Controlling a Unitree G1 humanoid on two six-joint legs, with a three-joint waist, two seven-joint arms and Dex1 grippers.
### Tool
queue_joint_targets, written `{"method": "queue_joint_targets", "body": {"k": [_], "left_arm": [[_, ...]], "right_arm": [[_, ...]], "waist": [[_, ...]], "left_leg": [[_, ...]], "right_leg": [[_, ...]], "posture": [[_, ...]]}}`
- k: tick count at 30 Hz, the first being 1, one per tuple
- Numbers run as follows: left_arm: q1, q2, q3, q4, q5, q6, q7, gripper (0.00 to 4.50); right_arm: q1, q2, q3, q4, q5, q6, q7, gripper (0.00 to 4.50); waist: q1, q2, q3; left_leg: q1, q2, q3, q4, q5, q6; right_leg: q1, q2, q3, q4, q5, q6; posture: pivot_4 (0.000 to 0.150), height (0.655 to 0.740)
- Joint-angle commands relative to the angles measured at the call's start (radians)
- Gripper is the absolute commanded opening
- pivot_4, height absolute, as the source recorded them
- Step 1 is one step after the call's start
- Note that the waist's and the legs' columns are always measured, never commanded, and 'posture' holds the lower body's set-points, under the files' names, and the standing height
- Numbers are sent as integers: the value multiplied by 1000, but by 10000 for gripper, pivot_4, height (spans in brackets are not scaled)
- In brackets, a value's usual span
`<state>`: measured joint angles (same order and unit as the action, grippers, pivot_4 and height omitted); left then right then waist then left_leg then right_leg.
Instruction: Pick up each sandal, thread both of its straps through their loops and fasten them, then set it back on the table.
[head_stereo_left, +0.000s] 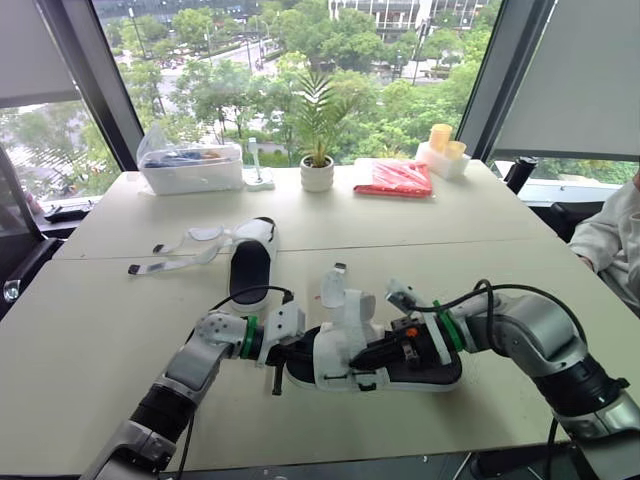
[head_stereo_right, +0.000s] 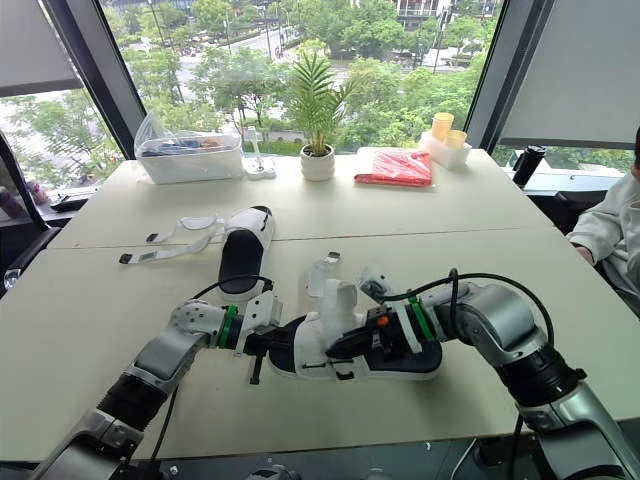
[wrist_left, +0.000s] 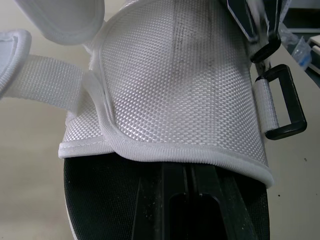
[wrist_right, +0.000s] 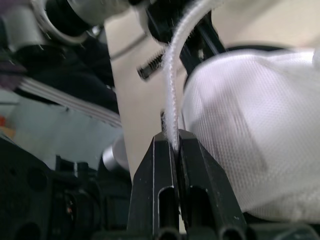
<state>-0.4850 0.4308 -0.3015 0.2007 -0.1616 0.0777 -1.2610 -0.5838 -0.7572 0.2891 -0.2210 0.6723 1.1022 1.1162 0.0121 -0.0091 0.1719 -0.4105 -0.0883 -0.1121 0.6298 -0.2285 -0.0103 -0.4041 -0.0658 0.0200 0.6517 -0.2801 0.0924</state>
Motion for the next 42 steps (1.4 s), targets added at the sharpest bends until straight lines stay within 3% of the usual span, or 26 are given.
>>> {"method": "queue_joint_targets", "body": {"k": [1, 7, 8, 13, 20, 26, 35, 38, 42], "left_arm": [[11, 2, -23, 6, 15, 4, -2, 0], [20, 3, -24, -2, 14, 4, 1, 0], [22, 3, -24, -3, 14, 5, 1, 0], [24, 1, -25, 5, 15, -2, 0, 0], [13, -7, -28, 22, 18, -13, -4, 0], [8, -4, -29, 26, 18, -14, -10, 0], [10, 0, -29, 17, 16, -8, -12, 0], [10, 0, -30, 16, 16, -8, -12, 0], [11, -1, -31, 16, 17, -8, -12, 0]], "right_arm": [[22, -23, 13, -41, -22, -21, 3, 14284], [65, -104, -107, -154, 63, 35, 5, 44211], [79, -131, -155, -183, 106, 63, 10, 44741], [210, -228, -310, -290, 210, 114, -8, 44741], [386, -126, -327, -329, 197, 81, -172, 44741], [406, -39, -275, -297, 153, 21, -248, 44741], [354, 46, -254, -284, 201, 67, -308, 44741], [343, 78, -251, -280, 226, 96, -326, 36937], [327, 112, -241, -254, 236, 123, -358, 16880]], "waist": [[0, 0, 0], [3, 0, 0], [3, 0, 0], [3, 0, 0], [3, 0, 0], [2, 0, 0], [0, 0, 0], [0, 0, 0], [1, 0, 0]], "left_leg": [[0, 0, 0, 0, 0, 0], [0, 0, 0, 1, 0, 0], [0, 0, 0, 1, 0, 0], [0, 0, 0, 0, 0, 0], [0, 0, 0, 1, 0, 0], [0, 0, 0, 1, 0, 0], [0, 0, 0, 1, 0, 0], [0, 0, 0, 1, 0, 0], [0, 0, 0, 1, 0, 0]], "right_leg": [[0, 0, 0, 0, 0, 0], [1, 0, 0, 0, 0, 0], [1, 0, 0, 0, 0, 0], [1, 0, 0, -2, 0, 0], [1, 0, 0, -2, 0, 0], [1, 0, 0, -2, 0, 0], [1, 0, 0, -1, 0, 0], [1, 0, 0, -1, 0, 0], [1, 0, 0, -2, 0, 0]], "posture": [[1500, 7400], [1500, 7400], [1500, 7400], [1500, 7400], [1500, 7400], [1500, 7400], [1500, 7400], [1500, 7400], [1500, 7400]]}}
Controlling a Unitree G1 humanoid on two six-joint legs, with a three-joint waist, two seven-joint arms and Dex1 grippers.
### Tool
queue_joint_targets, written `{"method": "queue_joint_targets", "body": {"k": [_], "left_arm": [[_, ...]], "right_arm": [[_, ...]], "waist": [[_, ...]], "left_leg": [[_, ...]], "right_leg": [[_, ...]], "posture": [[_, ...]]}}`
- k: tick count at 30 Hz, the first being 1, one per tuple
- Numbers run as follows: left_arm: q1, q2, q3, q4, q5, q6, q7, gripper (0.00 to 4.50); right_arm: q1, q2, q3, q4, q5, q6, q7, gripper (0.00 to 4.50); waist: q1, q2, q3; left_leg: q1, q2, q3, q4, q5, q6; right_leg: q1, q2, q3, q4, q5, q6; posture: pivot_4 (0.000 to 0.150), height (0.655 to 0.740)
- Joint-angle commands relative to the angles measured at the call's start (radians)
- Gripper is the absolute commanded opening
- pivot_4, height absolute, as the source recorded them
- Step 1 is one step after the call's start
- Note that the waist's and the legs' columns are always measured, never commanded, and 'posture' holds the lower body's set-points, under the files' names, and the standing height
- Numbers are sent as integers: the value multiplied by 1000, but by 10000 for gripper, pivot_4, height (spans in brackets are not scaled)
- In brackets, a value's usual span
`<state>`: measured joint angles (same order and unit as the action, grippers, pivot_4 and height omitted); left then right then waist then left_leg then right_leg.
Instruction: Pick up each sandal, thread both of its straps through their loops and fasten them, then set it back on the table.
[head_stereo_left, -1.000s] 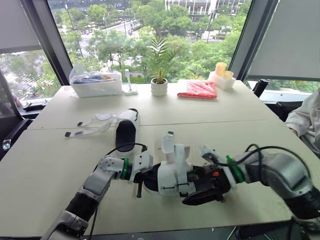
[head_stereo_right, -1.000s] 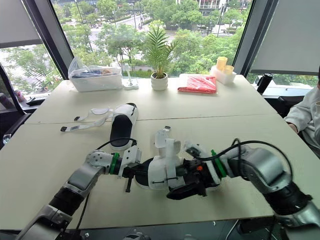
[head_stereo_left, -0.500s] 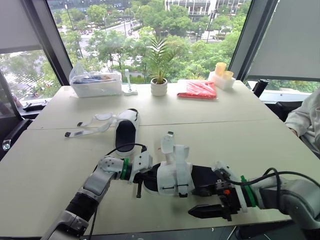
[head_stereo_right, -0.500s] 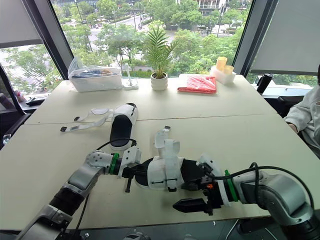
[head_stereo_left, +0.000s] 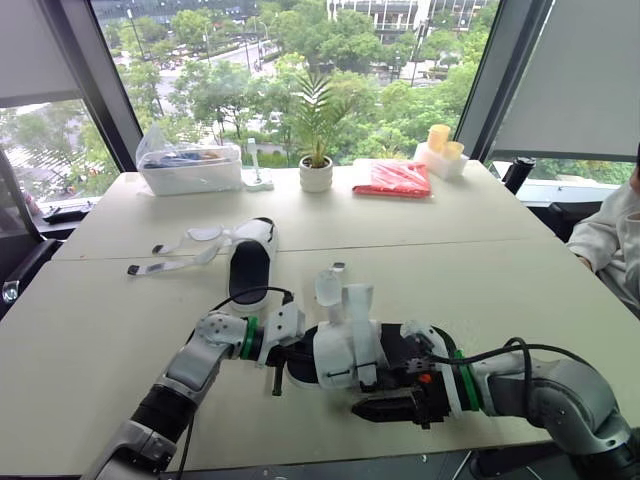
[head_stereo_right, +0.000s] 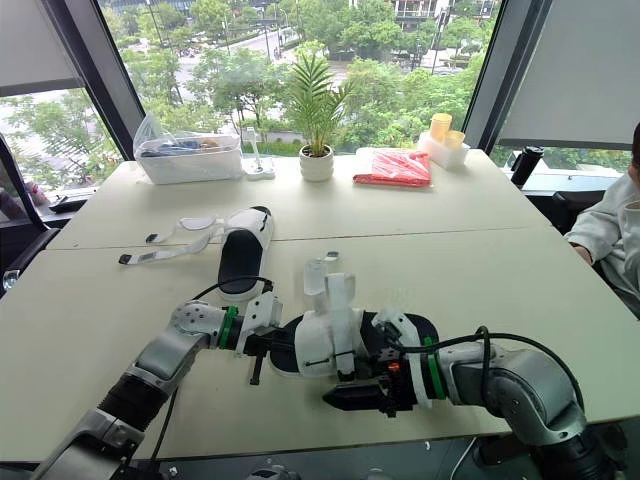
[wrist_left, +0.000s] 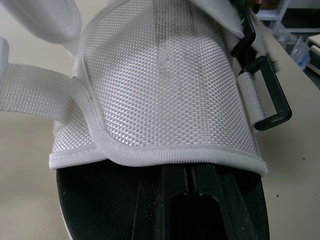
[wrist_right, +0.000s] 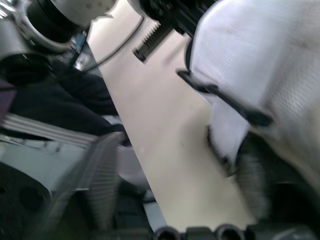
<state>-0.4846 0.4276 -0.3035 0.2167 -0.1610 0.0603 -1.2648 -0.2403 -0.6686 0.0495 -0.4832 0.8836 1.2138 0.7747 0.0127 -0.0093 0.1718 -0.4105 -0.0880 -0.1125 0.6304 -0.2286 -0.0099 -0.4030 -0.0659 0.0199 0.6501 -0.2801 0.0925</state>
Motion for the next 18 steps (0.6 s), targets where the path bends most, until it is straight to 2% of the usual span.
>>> {"method": "queue_joint_targets", "body": {"k": [1, 3, 8, 12, 18], "left_arm": [[10, 2, -30, 0, 17, 8, -8, 0], [12, 0, -33, -1, 20, 7, -6, 0], [16, -1, -50, 3, 38, -4, 0, 0], [13, 1, -64, 11, 53, -2, 8, 0], [19, 2, -79, 21, 77, -10, 26, 0]], "right_arm": [[-20, 30, 3, 20, 24, 16, -23, 12241], [-21, 35, 9, 34, 20, 20, -26, 1228], [18, -17, 54, 32, 36, 73, 11, 543], [139, -138, 121, -12, 22, 70, 98, 543], [205, -218, 84, -26, 117, 125, 180, 543]], "waist": [[0, 0, 0], [0, 0, 0], [1, 0, 0], [2, 0, -1], [3, -1, -5]], "left_leg": [[0, 0, 0, 0, 0, 0], [0, 0, 0, 0, 0, 0], [0, 0, 0, 0, 0, 0], [0, 0, 0, 0, 0, 0], [3, 0, -1, 0, -1, 1]], "right_leg": [[0, 0, 0, 0, 0, 0], [0, 0, 0, 0, 0, 0], [0, 0, 0, 0, 0, 0], [1, 0, 0, -1, 0, 0], [5, 0, -2, -3, 0, 0]], "posture": [[1500, 7400], [1500, 7400], [1500, 7400], [1500, 7400], [1500, 7400]]}}
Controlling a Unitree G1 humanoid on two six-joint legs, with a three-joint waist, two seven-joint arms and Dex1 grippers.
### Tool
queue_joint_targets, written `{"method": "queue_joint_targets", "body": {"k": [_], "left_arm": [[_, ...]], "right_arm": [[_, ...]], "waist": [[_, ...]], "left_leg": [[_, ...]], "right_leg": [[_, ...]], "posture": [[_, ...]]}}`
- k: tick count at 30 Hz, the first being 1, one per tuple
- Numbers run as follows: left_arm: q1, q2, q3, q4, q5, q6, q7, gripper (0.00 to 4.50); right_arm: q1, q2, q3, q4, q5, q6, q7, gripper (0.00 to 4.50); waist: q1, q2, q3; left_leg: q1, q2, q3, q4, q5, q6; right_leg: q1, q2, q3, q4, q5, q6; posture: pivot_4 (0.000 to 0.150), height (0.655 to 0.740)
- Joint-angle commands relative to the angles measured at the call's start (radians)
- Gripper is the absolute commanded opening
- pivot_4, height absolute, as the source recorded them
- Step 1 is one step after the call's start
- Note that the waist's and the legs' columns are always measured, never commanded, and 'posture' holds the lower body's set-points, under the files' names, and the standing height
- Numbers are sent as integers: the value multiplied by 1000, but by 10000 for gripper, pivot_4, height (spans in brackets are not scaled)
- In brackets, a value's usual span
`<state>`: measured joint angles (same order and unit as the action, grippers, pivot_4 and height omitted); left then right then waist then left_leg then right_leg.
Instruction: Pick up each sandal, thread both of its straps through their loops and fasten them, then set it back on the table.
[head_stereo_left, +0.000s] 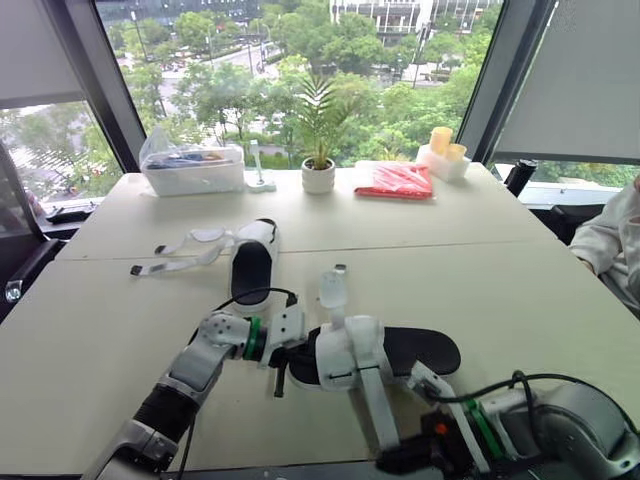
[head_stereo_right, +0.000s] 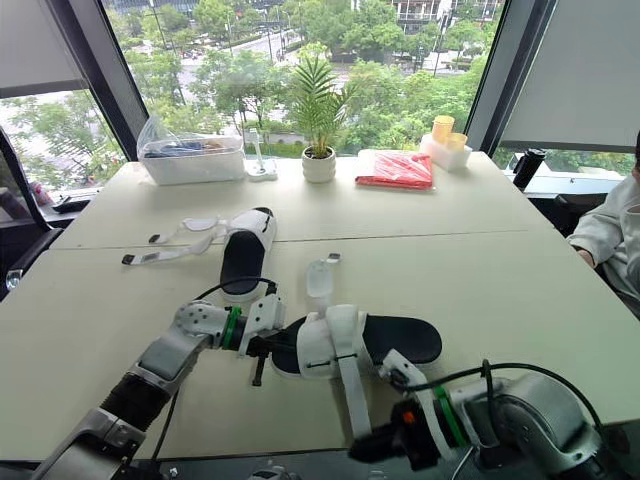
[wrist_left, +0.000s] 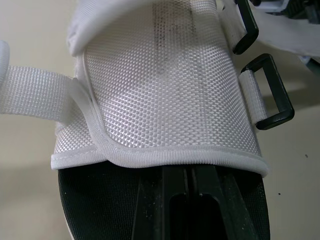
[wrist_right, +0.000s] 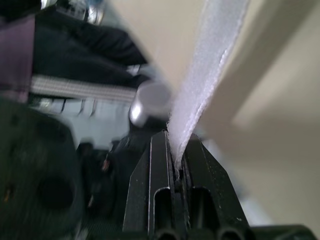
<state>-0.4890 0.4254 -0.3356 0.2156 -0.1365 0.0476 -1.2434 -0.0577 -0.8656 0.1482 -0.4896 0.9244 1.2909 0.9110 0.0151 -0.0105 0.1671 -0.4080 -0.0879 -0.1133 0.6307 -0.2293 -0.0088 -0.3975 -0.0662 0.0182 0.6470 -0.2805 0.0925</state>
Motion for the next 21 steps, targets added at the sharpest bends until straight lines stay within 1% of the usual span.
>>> {"method": "queue_joint_targets", "body": {"k": [1, 6, 8, 12, 15, 17, 19, 21], "left_arm": [[26, 6, -50, 21, 55, 1, 7, 0], [35, 13, -66, 23, 75, -8, 16, 0], [36, 13, -72, 27, 84, -10, 17, 0], [31, 15, -90, 42, 107, -24, 15, 0], [23, 14, -104, 69, 126, -46, 14, 0], [14, 11, -118, 96, 140, -66, 14, 0], [3, 6, -128, 123, 150, -85, 16, 0], [-7, -1, -133, 148, 156, -101, 18, 0]], "right_arm": [[28, -30, -22, -23, 95, 63, 50, 543], [59, -70, -50, -58, 167, 107, 66, 543], [54, -69, -84, -63, 226, 133, 58, 543], [15, -104, -175, -138, 358, 146, 43, 543], [-73, -147, -247, -145, 522, 130, -9, 543], [-201, -191, -275, -113, 639, 96, -56, 543], [-317, -213, -264, -85, 696, 76, -90, 543], [-426, -207, -230, -47, 701, 70, -114, 543]], "waist": [[1, 0, 0], [2, 1, -1], [2, 0, -1], [5, 1, -2], [6, 3, -3], [11, 4, -4], [17, 6, -4], [29, 5, -5]], "left_leg": [[0, 0, 0, 0, 0, 0], [0, 0, 0, 0, 0, 0], [0, 0, 0, 0, 0, 0], [0, 0, 0, 0, 0, 0], [0, 0, 0, 0, 0, 1], [0, 0, 0, 0, 0, 1], [0, 0, 1, 0, 0, 1], [0, 0, 1, 0, 0, 1]], "right_leg": [[0, 0, 0, 0, 0, 0], [0, 0, 0, -1, 0, 0], [0, 0, 0, -1, 0, 0], [0, -1, 0, -1, 0, 0], [1, -1, 0, -2, 0, 0], [2, -1, 0, -3, 0, 0], [1, -1, 0, -4, -1, -1], [2, -1, 0, -6, -2, -3]], "posture": [[1500, 7400], [1500, 7400], [1500, 7400], [1500, 7400], [1500, 7400], [1500, 7400], [1500, 7400], [1500, 7400]]}}
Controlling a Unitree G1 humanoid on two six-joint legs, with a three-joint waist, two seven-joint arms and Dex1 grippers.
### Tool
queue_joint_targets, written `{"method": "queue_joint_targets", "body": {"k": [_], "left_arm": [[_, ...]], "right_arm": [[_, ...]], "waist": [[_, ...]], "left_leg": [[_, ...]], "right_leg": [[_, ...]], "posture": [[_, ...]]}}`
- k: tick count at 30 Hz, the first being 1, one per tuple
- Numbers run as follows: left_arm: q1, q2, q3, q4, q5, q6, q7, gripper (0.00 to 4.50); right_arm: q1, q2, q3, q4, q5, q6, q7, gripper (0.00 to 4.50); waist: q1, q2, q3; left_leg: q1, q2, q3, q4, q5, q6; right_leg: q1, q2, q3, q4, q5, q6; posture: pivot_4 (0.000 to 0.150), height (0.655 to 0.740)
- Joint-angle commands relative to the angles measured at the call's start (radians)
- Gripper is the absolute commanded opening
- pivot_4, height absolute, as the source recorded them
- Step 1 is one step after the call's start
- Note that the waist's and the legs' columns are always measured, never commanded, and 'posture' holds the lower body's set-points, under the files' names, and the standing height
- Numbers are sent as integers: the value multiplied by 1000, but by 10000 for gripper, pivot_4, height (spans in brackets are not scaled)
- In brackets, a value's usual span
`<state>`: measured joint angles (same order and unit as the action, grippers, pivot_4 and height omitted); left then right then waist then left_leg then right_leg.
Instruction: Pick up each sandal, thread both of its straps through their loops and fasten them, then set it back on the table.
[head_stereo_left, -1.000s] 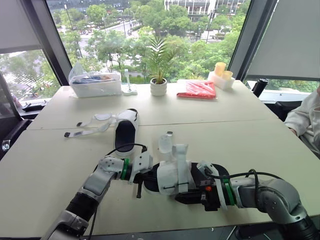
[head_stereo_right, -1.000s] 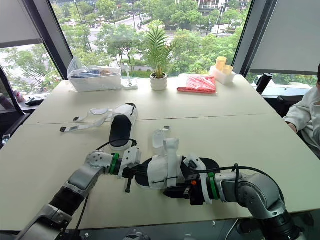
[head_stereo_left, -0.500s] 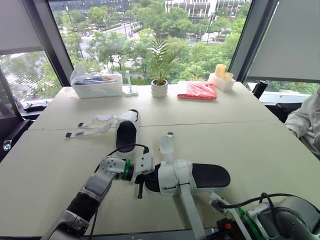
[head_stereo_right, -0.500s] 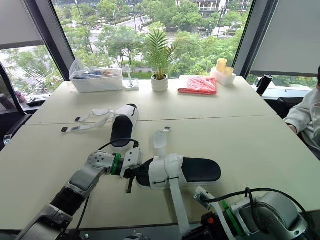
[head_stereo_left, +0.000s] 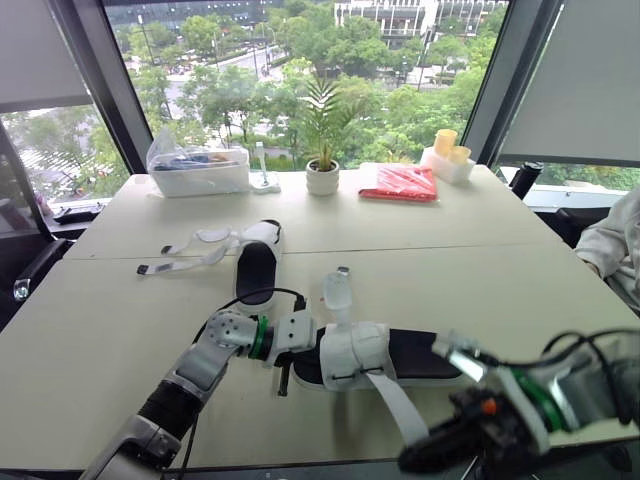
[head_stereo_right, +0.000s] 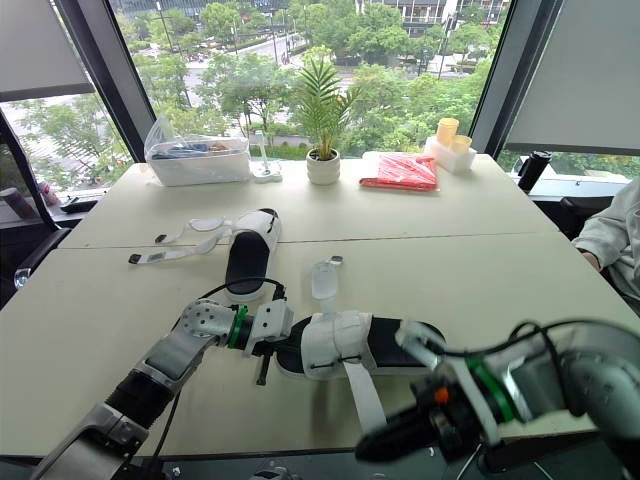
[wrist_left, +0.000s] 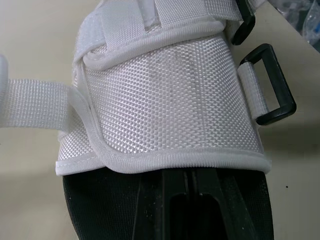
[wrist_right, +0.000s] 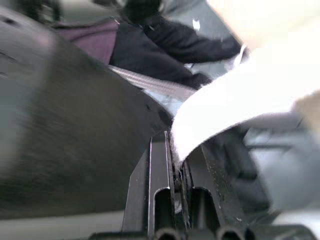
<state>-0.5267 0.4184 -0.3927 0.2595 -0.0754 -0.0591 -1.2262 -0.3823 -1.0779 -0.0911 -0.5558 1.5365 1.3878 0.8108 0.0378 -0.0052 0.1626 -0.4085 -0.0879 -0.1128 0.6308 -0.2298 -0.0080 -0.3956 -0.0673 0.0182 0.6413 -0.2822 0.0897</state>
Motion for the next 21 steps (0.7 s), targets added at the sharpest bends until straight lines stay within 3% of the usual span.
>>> {"method": "queue_joint_targets", "body": {"k": [1, 5, 8, 17, 21], "left_arm": [[26, 4, -80, 116, 99, -3, 1, 0], [13, -2, -87, 149, 108, -25, 4, 0], [8, -3, -92, 173, 115, -46, 9, 0], [23, 3, -115, 191, 140, -92, 11, 0], [27, 3, -115, 187, 140, -93, 11, 0]], "right_arm": [[-166, 20, 28, 49, 78, -30, -21, 543], [-372, 100, 93, 188, -16, -31, -28, 543], [-457, 143, 157, 266, -178, -71, 26, 543], [-522, 244, 322, 521, -605, -268, 156, 543], [-524, 278, 351, 605, -725, -332, 198, 543]], "waist": [[5, 0, 0], [6, 1, 0], [5, 1, 0], [1, 3, -4], [1, 4, -4]], "left_leg": [[-1, 0, -1, 0, 0, 0], [-2, -1, 0, 0, -2, 3], [-3, -1, 1, 0, -2, 4], [0, -2, 2, 0, -1, 5], [0, -2, 2, 0, -1, 5]], "right_leg": [[0, 0, -1, -2, 0, 0], [2, -1, -1, -7, 1, 1], [2, -3, -1, -9, 2, 2], [2, -4, -1, -9, 3, 4], [2, -4, -1, -9, 4, 4]], "posture": [[1500, 7400], [1500, 7400], [1500, 7400], [1500, 7400], [1500, 7400]]}}
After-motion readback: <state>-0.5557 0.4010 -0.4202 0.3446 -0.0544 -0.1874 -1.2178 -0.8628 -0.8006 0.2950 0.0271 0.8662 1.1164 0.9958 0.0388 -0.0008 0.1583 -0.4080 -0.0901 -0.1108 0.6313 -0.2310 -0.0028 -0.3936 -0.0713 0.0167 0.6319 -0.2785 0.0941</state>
